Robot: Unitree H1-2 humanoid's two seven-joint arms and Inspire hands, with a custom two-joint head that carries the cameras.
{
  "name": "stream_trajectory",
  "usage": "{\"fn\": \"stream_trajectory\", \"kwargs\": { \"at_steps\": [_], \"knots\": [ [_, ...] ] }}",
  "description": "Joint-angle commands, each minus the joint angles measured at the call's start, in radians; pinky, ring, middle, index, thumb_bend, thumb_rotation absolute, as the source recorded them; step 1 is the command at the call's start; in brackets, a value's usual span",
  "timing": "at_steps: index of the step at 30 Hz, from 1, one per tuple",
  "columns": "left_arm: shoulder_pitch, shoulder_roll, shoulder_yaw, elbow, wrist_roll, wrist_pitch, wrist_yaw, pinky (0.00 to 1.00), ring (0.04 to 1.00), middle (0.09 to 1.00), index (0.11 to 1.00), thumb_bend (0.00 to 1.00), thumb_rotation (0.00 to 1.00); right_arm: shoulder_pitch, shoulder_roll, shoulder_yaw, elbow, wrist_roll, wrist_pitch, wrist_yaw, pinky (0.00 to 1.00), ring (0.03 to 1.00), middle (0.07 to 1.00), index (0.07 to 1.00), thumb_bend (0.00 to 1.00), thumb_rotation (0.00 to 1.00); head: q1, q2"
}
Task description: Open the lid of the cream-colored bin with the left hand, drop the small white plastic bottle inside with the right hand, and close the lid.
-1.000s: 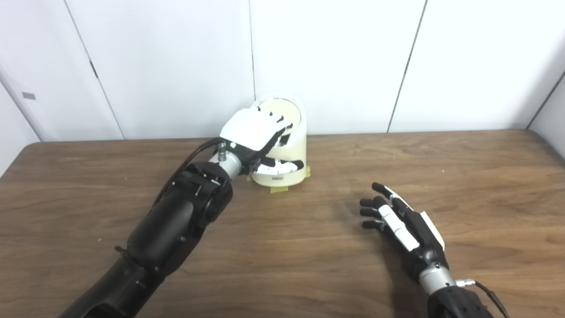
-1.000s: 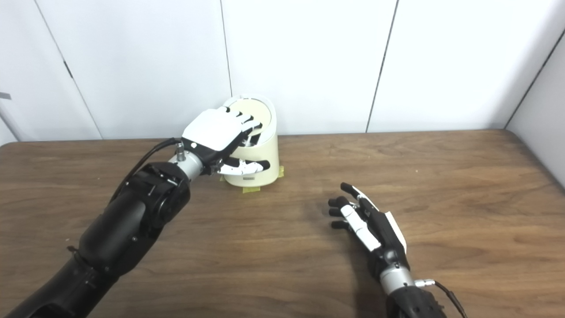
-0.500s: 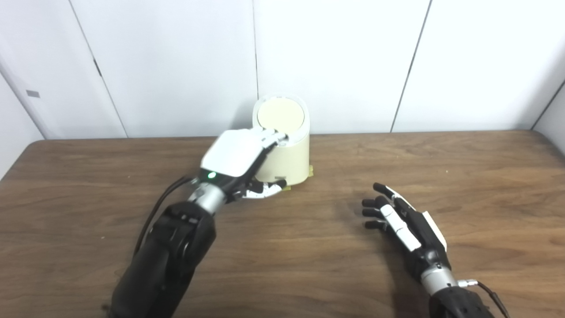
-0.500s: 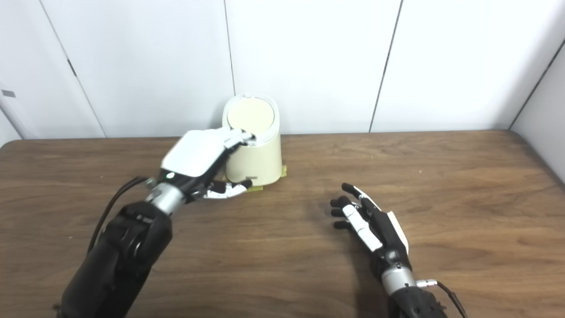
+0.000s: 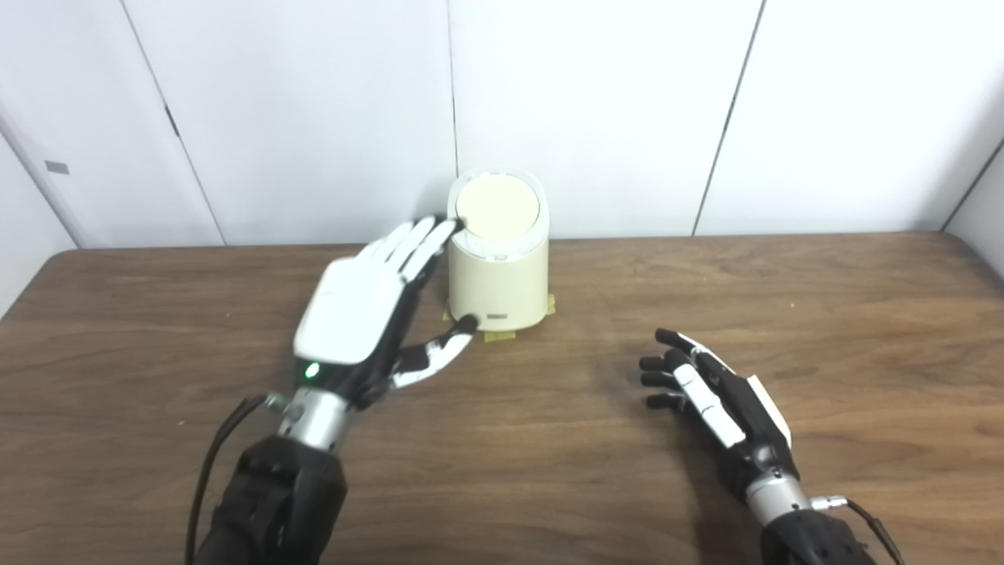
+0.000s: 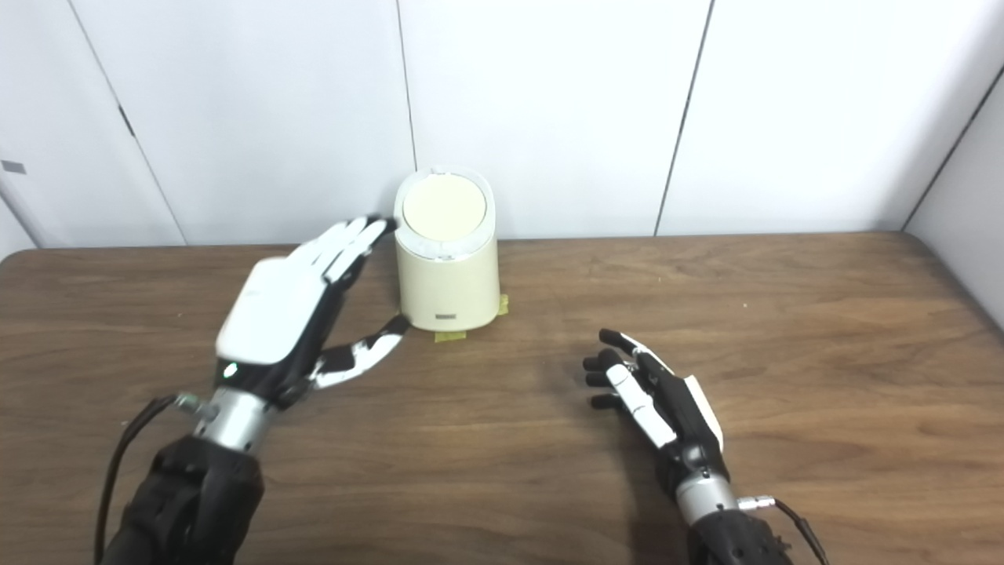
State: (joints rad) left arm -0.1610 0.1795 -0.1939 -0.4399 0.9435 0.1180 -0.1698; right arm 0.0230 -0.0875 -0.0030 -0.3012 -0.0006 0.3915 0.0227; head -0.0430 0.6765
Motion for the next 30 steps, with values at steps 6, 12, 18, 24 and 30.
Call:
{"fn": "stream_trajectory", "kwargs": {
  "at_steps": [6, 12, 18, 24, 30],
  "knots": [
    [0.101, -0.092, 0.16, -0.074, -0.31, 0.084, 0.023, 0.8, 0.88, 0.899, 0.913, 0.36, 0.34, -0.015, -0.003, -0.003, -0.035, 0.01, -0.035, 0.011, 0.62, 0.712, 0.707, 0.806, 0.5, 0.7, 0.002, 0.004],
    [0.17, -0.115, 0.273, -0.041, -0.536, 0.112, 0.045, 0.83, 0.873, 0.876, 0.918, 0.31, 0.59, -0.006, 0.014, -0.02, -0.049, 0.05, -0.046, 0.014, 0.63, 0.716, 0.716, 0.797, 0.52, 0.67, -0.003, 0.008],
    [0.208, -0.133, 0.372, 0.026, -0.809, 0.107, 0.046, 0.9, 0.885, 0.886, 0.942, 0.33, 0.67, 0.003, 0.038, -0.043, -0.07, 0.089, -0.061, 0.011, 0.63, 0.746, 0.755, 0.797, 0.55, 0.66, -0.001, 0.013],
    [0.242, -0.146, 0.394, 0.077, -0.981, 0.081, 0.051, 0.9, 0.882, 0.898, 0.952, 0.38, 0.7, 0.015, 0.049, -0.068, -0.07, 0.152, -0.104, 0.024, 0.69, 0.801, 0.807, 0.824, 0.6, 0.68, -0.001, 0.016],
    [0.275, -0.158, 0.39, 0.116, -1.049, 0.03, 0.069, 0.89, 0.886, 0.906, 0.945, 0.4, 0.77, 0.027, 0.057, -0.087, -0.044, 0.191, -0.188, 0.028, 0.73, 0.828, 0.836, 0.846, 0.67, 0.7, 0.005, 0.02]
  ]
}}
